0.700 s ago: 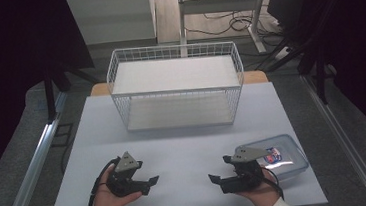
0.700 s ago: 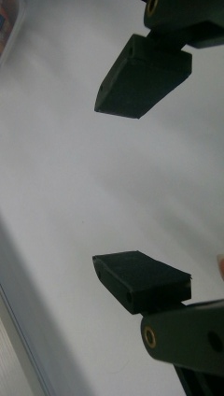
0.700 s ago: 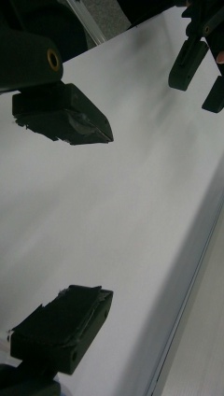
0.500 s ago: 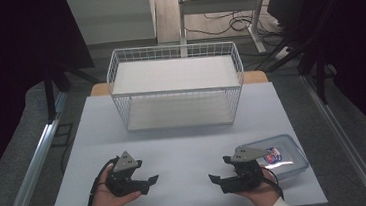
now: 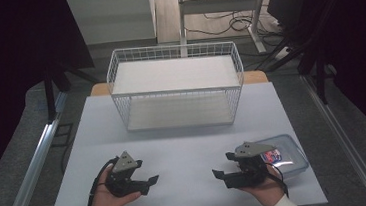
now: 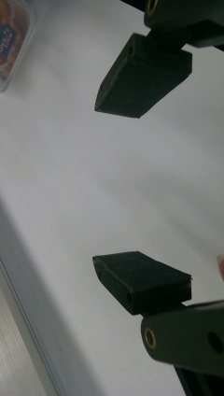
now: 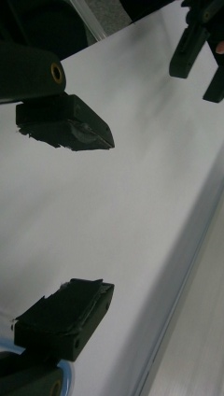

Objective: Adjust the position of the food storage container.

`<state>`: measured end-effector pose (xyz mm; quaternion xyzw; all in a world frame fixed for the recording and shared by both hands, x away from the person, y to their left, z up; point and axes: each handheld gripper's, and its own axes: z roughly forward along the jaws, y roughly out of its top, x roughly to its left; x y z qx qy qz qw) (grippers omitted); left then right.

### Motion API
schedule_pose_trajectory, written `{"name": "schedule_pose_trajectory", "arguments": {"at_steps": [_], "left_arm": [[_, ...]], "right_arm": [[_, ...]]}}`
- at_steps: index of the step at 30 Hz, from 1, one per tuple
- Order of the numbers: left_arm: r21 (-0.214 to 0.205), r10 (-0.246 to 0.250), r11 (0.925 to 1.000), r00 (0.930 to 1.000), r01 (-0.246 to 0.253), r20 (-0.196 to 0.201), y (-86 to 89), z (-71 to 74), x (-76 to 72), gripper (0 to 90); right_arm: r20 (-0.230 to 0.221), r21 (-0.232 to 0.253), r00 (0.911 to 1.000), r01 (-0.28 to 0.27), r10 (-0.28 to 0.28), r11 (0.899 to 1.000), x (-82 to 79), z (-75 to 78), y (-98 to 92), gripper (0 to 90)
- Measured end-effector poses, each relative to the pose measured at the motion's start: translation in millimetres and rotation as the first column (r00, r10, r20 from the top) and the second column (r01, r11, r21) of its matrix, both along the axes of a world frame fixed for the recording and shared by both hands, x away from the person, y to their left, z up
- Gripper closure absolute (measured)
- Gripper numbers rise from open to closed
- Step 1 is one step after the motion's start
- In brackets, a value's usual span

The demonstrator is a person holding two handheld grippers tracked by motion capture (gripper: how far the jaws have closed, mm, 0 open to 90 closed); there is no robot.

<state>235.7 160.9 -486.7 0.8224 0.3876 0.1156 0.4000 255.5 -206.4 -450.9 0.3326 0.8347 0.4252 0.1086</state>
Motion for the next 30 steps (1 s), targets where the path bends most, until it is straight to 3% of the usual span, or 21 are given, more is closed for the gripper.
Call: {"name": "schedule_pose_trajectory", "arguments": {"at_steps": [5, 8, 13, 17, 23, 28, 30], "left_arm": [[0.004, 0.006, 1.0000, 1.0000, -0.006, -0.005, 1.3, -0.3, 0.8, 22.6], [0.001, 0.009, 1.0000, 0.9999, -0.009, -0.004, 1.9, 0.0, 1.1, 22.6], [-0.010, 0.020, 0.9997, 0.9998, -0.020, 0.003, 2.3, 3.1, 0.7, 22.5], [-0.008, 0.019, 0.9998, 0.9998, -0.019, 0.007, 3.2, 3.7, -0.3, 22.5], [-0.003, 0.015, 0.9999, 0.9999, -0.015, 0.005, 4.7, 1.5, 0.9, 22.5], [0.008, 0.017, 0.9998, 0.9998, -0.017, 0.007, 2.1, 1.5, 1.2, 22.6], [0.011, 0.018, 0.9998, 0.9998, -0.018, 0.007, 0.9, 1.0, 1.0, 22.6]], "right_arm": [[0.010, -0.013, 0.9985, 0.054, -0.053, 0.998, 5.8, 9.8, -14.3, 27.4], [-0.022, -0.017, 0.9981, 0.057, -0.057, 0.998, 10.2, 15.0, -20.6, 28.3], [-0.036, -0.004, 0.9927, 0.115, -0.115, 0.993, 24.7, 31.1, -41.9, 30.9], [-0.042, -0.033, 0.9865, 0.157, -0.159, 0.987, 38.9, 40.8, -55.5, 33.2], [-0.053, -0.027, 0.9811, 0.185, -0.186, 0.982, 52.6, 48.6, -78.1, 42.5], [-0.034, -0.020, 0.9690, 0.244, -0.245, 0.970, 49.9, 50.4, -110.0, 59.4], [-0.051, -0.028, 0.9648, 0.257, -0.258, 0.966, 49.2, 50.1, -118.7, 67.0]]}}
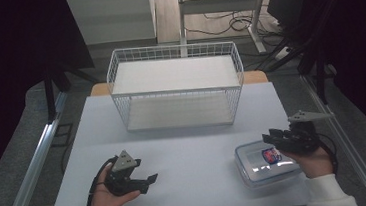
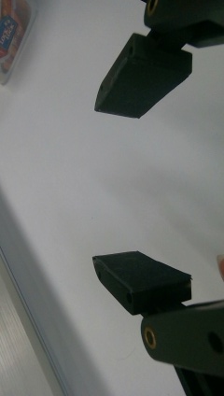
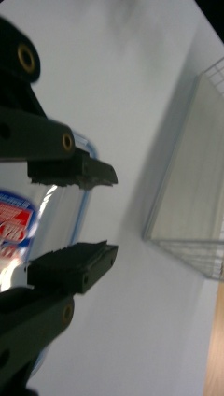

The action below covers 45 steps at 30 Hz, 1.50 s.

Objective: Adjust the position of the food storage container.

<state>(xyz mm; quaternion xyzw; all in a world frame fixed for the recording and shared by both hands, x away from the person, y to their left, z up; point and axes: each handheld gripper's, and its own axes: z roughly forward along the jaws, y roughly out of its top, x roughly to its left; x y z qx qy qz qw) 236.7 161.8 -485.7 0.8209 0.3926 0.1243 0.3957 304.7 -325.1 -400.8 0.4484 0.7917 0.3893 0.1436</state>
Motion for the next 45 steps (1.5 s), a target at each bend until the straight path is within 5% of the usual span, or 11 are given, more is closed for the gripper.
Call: {"name": "schedule_pose_trajectory", "arguments": {"at_steps": [10, 15, 22, 28, 34, 45], "left_arm": [[0.014, 0.001, 0.9999, 1.0000, -0.002, 0.002, 1.6, -1.4, 0.2, 22.4], [0.014, 0.008, 0.9999, 1.0000, -0.008, 0.002, 3.0, -0.8, 0.6, 22.4], [0.018, 0.007, 0.9998, 1.0000, -0.007, 0.003, 2.5, -0.7, 0.1, 22.4], [0.014, 0.004, 0.9999, 1.0000, -0.004, 0.000, 2.9, -0.7, 0.6, 22.4], [0.014, 0.001, 0.9999, 1.0000, -0.001, 0.001, 2.2, -0.8, 0.6, 22.4], [0.020, 0.000, 0.9998, 1.0000, 0.000, -0.003, 1.1, -1.8, 1.3, 22.4]], "right_arm": [[-0.020, -0.086, 0.9959, 0.087, -0.089, 0.993, -0.8, -0.5, -42.4, 87.6], [-0.032, -0.089, 0.9882, 0.147, -0.150, 0.985, -3.6, -3.8, -68.8, 89.2], [-0.086, -0.160, 0.9750, 0.189, -0.205, 0.969, -6.8, -23.1, -84.9, 89.2], [-0.135, -0.194, 0.9619, 0.209, -0.238, 0.958, -13.6, -36.7, -89.1, 89.2], [-0.128, -0.247, 0.9566, 0.225, -0.262, 0.942, -19.4, -38.1, -85.0, 89.4], [-0.150, -0.256, 0.9631, 0.181, -0.224, 0.950, -21.1, -37.7, -72.4, 89.5]]}}
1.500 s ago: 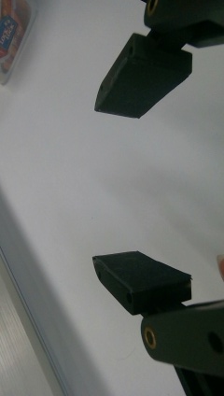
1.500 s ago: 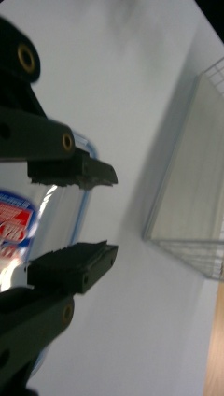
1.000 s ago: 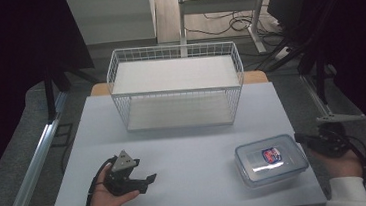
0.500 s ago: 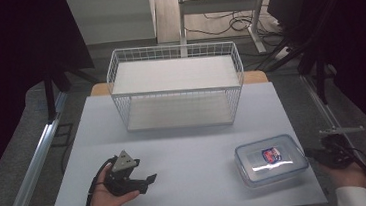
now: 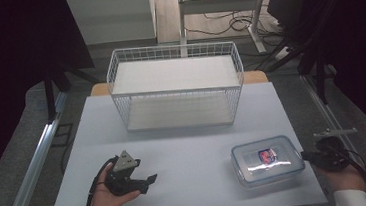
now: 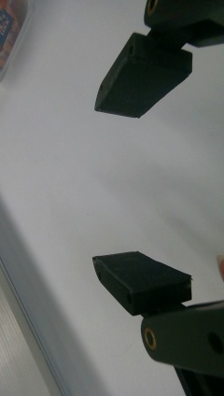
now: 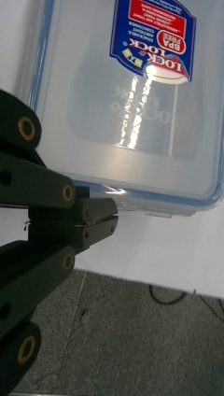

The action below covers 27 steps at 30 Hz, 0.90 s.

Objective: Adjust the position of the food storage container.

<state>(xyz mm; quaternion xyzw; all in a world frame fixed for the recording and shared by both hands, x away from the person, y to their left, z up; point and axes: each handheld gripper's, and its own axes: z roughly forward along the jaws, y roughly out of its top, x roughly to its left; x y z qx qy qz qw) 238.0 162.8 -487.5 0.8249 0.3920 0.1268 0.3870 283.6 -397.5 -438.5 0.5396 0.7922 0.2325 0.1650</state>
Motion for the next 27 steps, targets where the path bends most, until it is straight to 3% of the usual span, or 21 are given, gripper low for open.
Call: {"name": "schedule_pose_trajectory", "arguments": {"at_steps": [6, 16, 27], "left_arm": [[-0.001, 0.000, 1.0000, 1.0000, 0.000, 0.001, 0.4, 0.2, -0.1, 22.4], [-0.001, 0.002, 1.0000, 1.0000, -0.002, 0.001, 1.5, 0.5, 0.5, 22.4], [-0.005, 0.019, 0.9998, 0.9998, -0.019, -0.004, 5.7, 0.4, 2.9, 22.3]], "right_arm": [[-0.012, 0.032, 0.9982, -0.058, 0.058, 0.998, -1.9, -1.1, 18.1, 89.4], [-0.020, 0.047, 0.9913, -0.129, 0.130, 0.990, 0.1, -3.1, 47.5, 89.4], [-0.023, 0.040, 0.9679, -0.249, 0.250, 0.968, 4.9, -6.5, 95.7, 89.4]]}}
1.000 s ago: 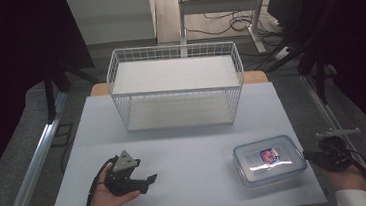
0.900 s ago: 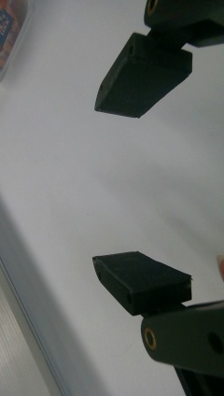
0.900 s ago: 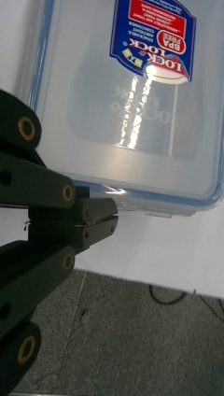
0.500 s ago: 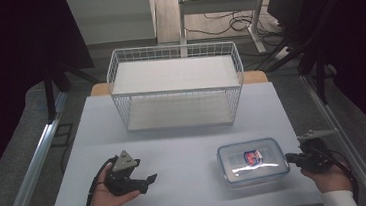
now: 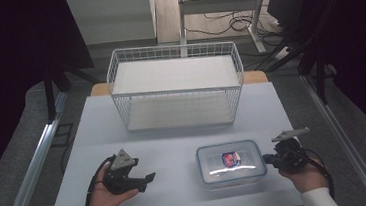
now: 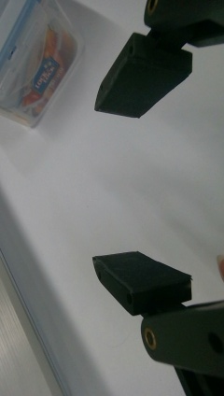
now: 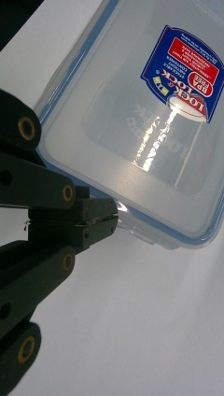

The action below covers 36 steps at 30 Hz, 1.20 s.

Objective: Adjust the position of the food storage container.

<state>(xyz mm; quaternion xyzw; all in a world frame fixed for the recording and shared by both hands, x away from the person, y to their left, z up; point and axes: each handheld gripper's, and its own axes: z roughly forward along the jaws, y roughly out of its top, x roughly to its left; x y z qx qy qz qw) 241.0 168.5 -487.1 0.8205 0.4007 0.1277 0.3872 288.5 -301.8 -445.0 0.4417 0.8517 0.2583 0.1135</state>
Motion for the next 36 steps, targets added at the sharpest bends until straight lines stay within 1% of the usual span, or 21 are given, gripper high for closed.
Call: {"name": "schedule_pose_trajectory", "arguments": {"at_steps": [7, 8, 10, 15, 16, 17, 19, 20, 22, 23, 24, 25, 27, 29, 30, 31, 32, 33, 34, 35, 36], "left_arm": [[-0.006, 0.015, 0.9999, 0.9999, -0.015, 0.004, 3.4, 1.6, 1.1, 21.8], [-0.012, 0.029, 0.9995, 0.9996, -0.029, 0.006, 6.6, 2.2, 2.3, 21.8], [-0.014, 0.035, 0.9993, 0.9993, -0.035, 0.007, 8.4, 2.6, 2.7, 21.7], [-0.028, 0.078, 0.9966, 0.9968, -0.077, 0.019, 19.6, 5.1, 3.3, 21.7], [-0.028, 0.078, 0.9966, 0.9968, -0.077, 0.019, 19.6, 5.1, 3.3, 21.7], [-0.032, 0.087, 0.9957, 0.9960, -0.087, 0.017, 22.9, 4.9, 4.0, 21.7], [-0.048, 0.098, 0.9942, 0.9951, -0.097, 0.012, 25.2, 4.5, 5.0, 21.7], [-0.048, 0.098, 0.9942, 0.9951, -0.097, 0.012, 25.2, 4.5, 5.0, 21.7], [-0.052, 0.105, 0.9932, 0.9944, -0.104, 0.012, 26.9, 4.7, 5.6, 21.7], [-0.052, 0.105, 0.9932, 0.9944, -0.104, 0.012, 26.9, 4.7, 5.6, 21.7], [-0.050, 0.107, 0.9931, 0.9942, -0.106, 0.014, 27.0, 4.9, 5.6, 21.7], [-0.047, 0.108, 0.9931, 0.9940, -0.107, 0.016, 27.1, 5.0, 5.6, 21.7], [-0.046, 0.109, 0.9930, 0.9939, -0.108, 0.017, 27.1, 5.0, 5.6, 21.7], [-0.046, 0.111, 0.9929, 0.9937, -0.110, 0.019, 27.4, 5.2, 5.5, 21.7], [-0.044, 0.112, 0.9928, 0.9935, -0.111, 0.019, 27.7, 5.1, 5.8, 21.7], [-0.044, 0.112, 0.9928, 0.9935, -0.111, 0.018, 27.9, 5.0, 5.9, 21.7], [-0.044, 0.112, 0.9928, 0.9935, -0.111, 0.018, 27.9, 5.0, 5.9, 21.7], [-0.042, 0.112, 0.9929, 0.9935, -0.111, 0.020, 28.2, 4.9, 6.1, 21.7], [-0.041, 0.111, 0.9930, 0.9936, -0.110, 0.021, 28.9, 5.1, 6.0, 21.7], [-0.042, 0.112, 0.9929, 0.9934, -0.112, 0.020, 29.2, 5.1, 5.7, 21.7], [-0.042, 0.113, 0.9928, 0.9934, -0.112, 0.021, 29.5, 5.2, 5.4, 21.7]], "right_arm": [[0.008, 0.009, 0.9990, -0.045, 0.044, 0.999, 4.2, -1.1, 21.3, 89.4], [0.009, 0.010, 0.9986, -0.051, 0.051, 0.999, 4.7, -1.1, 24.2, 89.4], [0.009, 0.014, 0.9983, -0.058, 0.058, 0.998, 5.2, -1.1, 27.2, 89.4], [0.020, 0.043, 0.9934, -0.113, 0.113, 0.993, 6.7, -0.5, 46.5, 89.4], [0.020, 0.043, 0.9934, -0.113, 0.113, 0.993, 6.7, -0.5, 46.5, 89.4], [0.018, 0.053, 0.9920, -0.126, 0.125, 0.991, 7.3, -1.1, 52.7, 89.4], [0.016, 0.060, 0.9905, -0.138, 0.137, 0.989, 7.8, -1.8, 58.9, 89.4], [0.016, 0.060, 0.9905, -0.138, 0.137, 0.989, 7.8, -1.8, 58.9, 89.4], [0.010, 0.068, 0.9874, -0.158, 0.158, 0.985, 8.0, -2.3, 68.1, 89.4], [0.010, 0.068, 0.9874, -0.158, 0.158, 0.985, 8.0, -2.3, 68.1, 89.4], [0.005, 0.089, 0.9830, -0.183, 0.183, 0.979, 8.4, -2.5, 74.4, 89.4], [0.000, 0.096, 0.9816, -0.190, 0.191, 0.977, 8.5, -2.4, 77.8, 89.4], [0.001, 0.094, 0.9800, -0.198, 0.199, 0.976, 8.9, -2.4, 81.2, 89.4], [0.008, 0.097, 0.9782, -0.207, 0.208, 0.974, 11.6, -2.0, 89.2, 89.4], [0.007, 0.119, 0.9769, -0.213, 0.213, 0.970, 12.7, -1.5, 91.2, 89.4], [-0.015, 0.155, 0.9722, -0.229, 0.234, 0.961, 13.8, -2.6, 94.5, 89.4], [-0.015, 0.155, 0.9722, -0.229, 0.234, 0.961, 13.8, -2.6, 94.5, 89.4], [-0.024, 0.163, 0.9673, -0.245, 0.253, 0.956, 13.8, -5.0, 99.8, 89.4], [-0.009, 0.149, 0.9637, -0.262, 0.267, 0.953, 13.1, -4.7, 108.0, 89.4], [0.001, 0.136, 0.9627, -0.268, 0.271, 0.954, 13.1, -2.8, 109.7, 89.4], [0.012, 0.136, 0.9653, -0.260, 0.261, 0.956, 13.5, -0.1, 108.9, 89.4]]}}
